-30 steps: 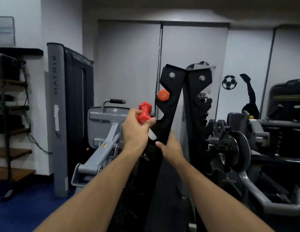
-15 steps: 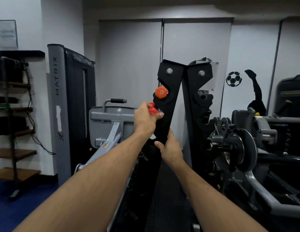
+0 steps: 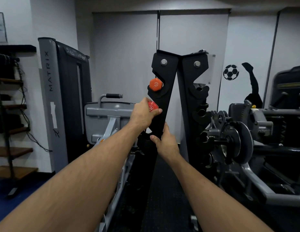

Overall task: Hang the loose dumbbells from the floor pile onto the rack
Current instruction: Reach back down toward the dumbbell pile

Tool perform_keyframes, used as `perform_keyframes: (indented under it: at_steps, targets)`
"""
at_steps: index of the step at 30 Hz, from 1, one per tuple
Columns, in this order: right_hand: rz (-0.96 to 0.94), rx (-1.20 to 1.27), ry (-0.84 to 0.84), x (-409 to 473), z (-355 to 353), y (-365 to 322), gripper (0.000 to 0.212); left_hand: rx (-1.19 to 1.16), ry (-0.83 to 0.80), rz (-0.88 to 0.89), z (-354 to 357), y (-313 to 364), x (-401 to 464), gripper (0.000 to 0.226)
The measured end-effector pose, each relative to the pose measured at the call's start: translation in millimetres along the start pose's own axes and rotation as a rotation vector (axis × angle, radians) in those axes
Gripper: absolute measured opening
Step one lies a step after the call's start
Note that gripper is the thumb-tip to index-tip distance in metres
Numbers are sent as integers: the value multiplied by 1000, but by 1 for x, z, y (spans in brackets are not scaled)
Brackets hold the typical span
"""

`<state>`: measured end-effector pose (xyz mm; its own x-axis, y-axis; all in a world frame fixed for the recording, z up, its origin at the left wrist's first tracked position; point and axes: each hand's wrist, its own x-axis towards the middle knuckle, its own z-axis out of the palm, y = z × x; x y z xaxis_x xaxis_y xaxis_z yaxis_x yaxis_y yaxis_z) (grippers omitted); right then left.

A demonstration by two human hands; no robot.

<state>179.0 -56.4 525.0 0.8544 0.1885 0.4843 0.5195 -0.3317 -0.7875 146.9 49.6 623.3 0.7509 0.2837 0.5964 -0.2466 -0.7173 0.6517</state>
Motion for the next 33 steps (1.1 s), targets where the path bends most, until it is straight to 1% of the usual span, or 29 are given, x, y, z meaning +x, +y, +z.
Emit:
perform_keyframes:
  at_steps: [9, 14, 16, 19, 24, 33]
  targets:
    - [-24, -18, -13, 0, -1, 1, 66, -15, 2, 34, 0, -5, -1, 55]
    - [-21, -43, -50, 2, -5, 0, 68, -26, 1, 44, 0, -5, -1, 60]
    - [-21, -54, -57, 2, -6, 0, 70, -34, -2, 45, -1, -5, -1, 57]
    - [-16, -59, -52, 0, -4, 1, 71, -54, -7, 38, -2, -5, 1, 46]
    - [-27, -62, -42, -1, -3, 2, 71, -83, 15, 45, -5, -7, 4, 40]
    - [-66, -55, -62, 2, -5, 5, 72, -125, 28, 84, -5, -15, 2, 43]
